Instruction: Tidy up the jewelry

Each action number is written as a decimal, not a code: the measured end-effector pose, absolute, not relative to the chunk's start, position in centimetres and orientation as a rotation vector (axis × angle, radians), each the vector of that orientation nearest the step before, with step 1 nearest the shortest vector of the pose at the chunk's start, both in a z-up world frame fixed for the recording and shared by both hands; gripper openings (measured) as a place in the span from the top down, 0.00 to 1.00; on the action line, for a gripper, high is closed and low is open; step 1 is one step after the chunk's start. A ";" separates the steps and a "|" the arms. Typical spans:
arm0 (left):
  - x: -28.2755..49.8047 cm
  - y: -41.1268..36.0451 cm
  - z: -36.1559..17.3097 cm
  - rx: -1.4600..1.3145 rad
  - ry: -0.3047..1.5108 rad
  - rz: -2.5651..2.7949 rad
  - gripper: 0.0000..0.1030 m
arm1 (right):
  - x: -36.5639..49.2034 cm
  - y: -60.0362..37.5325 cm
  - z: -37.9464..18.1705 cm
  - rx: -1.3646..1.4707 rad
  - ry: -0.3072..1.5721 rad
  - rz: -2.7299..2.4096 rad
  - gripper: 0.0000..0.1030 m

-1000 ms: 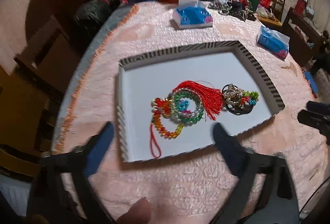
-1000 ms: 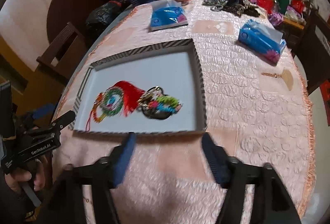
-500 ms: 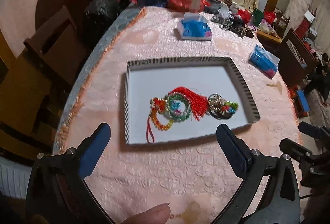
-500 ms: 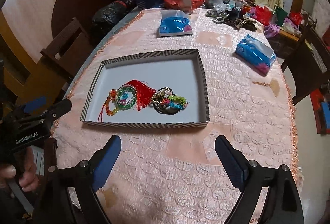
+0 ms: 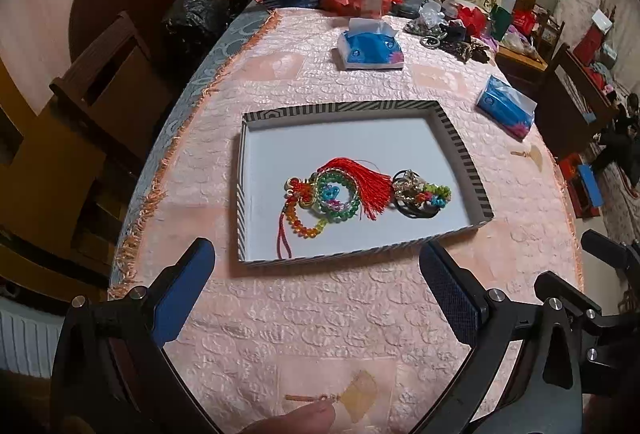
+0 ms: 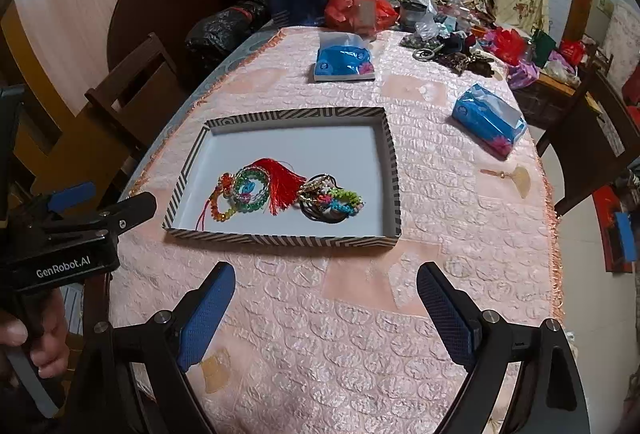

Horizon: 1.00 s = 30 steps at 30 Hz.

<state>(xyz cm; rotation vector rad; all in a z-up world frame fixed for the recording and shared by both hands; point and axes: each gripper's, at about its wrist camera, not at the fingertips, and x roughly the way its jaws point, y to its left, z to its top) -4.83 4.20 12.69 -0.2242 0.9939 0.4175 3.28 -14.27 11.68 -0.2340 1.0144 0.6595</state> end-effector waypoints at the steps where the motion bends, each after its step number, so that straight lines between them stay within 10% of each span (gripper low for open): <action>1: -4.8 4.1 12.7 -0.223 0.993 0.414 0.01 | 3.2 -14.4 11.7 -0.232 1.014 0.656 0.12; 30: -4.9 3.9 12.8 -0.214 0.995 0.404 0.01 | 2.3 -14.0 11.7 -0.224 1.021 0.664 0.12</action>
